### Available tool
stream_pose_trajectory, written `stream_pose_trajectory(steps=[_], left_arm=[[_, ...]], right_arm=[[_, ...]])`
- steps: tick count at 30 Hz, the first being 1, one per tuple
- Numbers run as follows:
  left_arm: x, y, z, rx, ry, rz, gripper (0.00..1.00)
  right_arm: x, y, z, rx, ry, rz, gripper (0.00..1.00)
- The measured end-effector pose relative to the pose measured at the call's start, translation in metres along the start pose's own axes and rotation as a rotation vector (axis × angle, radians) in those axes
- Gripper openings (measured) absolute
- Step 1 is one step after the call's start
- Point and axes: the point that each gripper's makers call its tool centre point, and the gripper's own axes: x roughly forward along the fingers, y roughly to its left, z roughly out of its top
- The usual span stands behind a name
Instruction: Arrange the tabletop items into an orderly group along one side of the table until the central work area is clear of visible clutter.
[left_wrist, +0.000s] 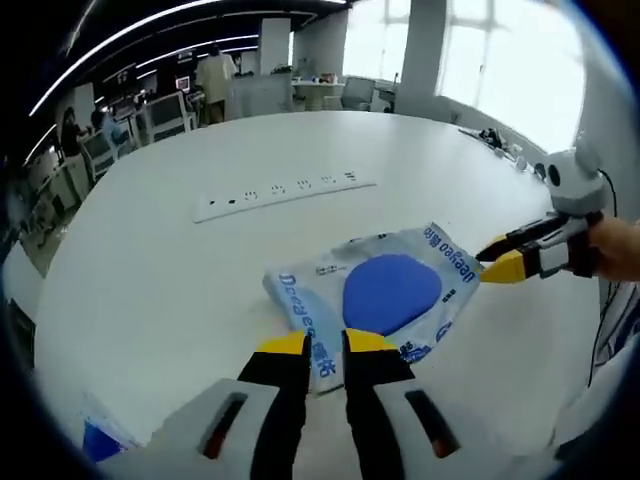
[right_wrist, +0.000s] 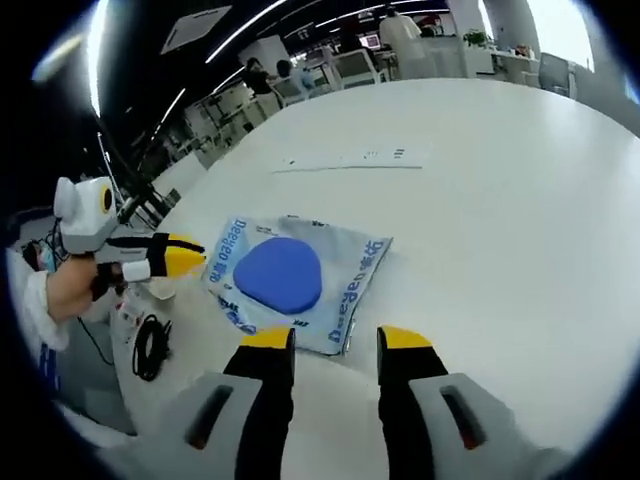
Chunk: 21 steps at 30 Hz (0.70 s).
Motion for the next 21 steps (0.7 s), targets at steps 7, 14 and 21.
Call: stream_pose_trajectory(steps=[7,14,21], left_arm=[[-0.031,0.002,0.020,-0.006,-0.107,0.004,0.76],[-0.053,0.005,0.020,-0.018,-0.129,0.011,0.96],[-0.065,0.009,0.017,-0.014,-0.130,0.029,0.92]], right_arm=[[-0.029,0.019,0.014,0.027,-0.119,0.077,0.70],[-0.052,0.032,0.020,0.032,-0.182,0.104,0.88],[-0.060,0.039,0.021,0.028,-0.195,0.123,0.88]])
